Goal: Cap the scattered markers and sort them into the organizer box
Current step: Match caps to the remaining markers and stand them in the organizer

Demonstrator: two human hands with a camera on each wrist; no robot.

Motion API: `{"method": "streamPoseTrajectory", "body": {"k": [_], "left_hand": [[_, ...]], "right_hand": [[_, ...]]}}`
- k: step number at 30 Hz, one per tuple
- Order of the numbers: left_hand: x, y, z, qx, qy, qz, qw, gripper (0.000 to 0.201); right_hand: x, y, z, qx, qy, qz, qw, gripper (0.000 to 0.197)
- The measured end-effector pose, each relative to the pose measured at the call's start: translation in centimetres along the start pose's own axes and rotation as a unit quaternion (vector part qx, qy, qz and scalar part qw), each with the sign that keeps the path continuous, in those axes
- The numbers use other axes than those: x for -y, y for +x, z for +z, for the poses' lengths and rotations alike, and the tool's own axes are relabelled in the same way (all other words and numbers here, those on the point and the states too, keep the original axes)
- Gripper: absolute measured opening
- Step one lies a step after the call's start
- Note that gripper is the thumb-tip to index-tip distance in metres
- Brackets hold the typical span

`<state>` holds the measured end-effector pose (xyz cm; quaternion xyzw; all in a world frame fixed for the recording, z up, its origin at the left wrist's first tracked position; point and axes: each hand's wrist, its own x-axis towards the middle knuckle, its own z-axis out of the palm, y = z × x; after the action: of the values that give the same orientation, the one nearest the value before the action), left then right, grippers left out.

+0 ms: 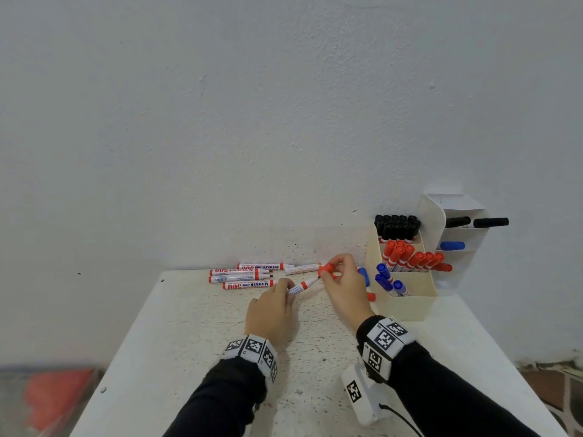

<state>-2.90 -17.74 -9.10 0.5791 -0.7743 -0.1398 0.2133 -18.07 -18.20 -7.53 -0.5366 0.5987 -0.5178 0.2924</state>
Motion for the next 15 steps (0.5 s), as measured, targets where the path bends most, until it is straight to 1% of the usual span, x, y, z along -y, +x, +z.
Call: {"method": "streamPoseTrajectory", "body": {"k": [3, 5, 9, 11, 12, 13, 15], "left_hand": [[0.1, 0.0, 0.0, 0.002, -0.007, 0.000, 1.000, 0.024], [0.1, -0.1, 0.0, 0.008, -0.017, 0.007, 1.000, 0.024], [-0.1, 0.0, 0.1, 0.015, -0.039, 0.013, 0.999, 0.026], [-0.3, -0.1, 0.1, 0.015, -0.050, 0.015, 0.999, 0.026], [-0.3, -0.2, 0.0, 0.016, -0.053, 0.018, 0.998, 0.026], [-0.5, -0.2, -0.2, 0.016, -0.052, 0.023, 0.998, 0.026], [-0.7, -0.3, -0.4, 0.018, -0.027, 0.042, 0.999, 0.028]], "right_hand": [[-0.4, 0.0, 0.1, 0.057, 0.031, 0.056, 0.996, 0.017], [-0.7, -0.1, 0.0, 0.070, 0.057, 0.080, 0.993, 0.017], [-0.8, -0.4, -0.3, 0.101, 0.078, 0.083, 0.988, 0.013], [-0.8, -0.4, -0.6, 0.109, 0.055, 0.073, 0.990, 0.009], [-0.8, -0.5, -0.7, 0.114, 0.032, 0.068, 0.991, 0.014], [-0.8, -0.5, -0.8, 0.121, 0.005, 0.066, 0.990, 0.024], [-0.8, -0.4, -1.1, 0.129, -0.041, 0.074, 0.988, 0.037]]}}
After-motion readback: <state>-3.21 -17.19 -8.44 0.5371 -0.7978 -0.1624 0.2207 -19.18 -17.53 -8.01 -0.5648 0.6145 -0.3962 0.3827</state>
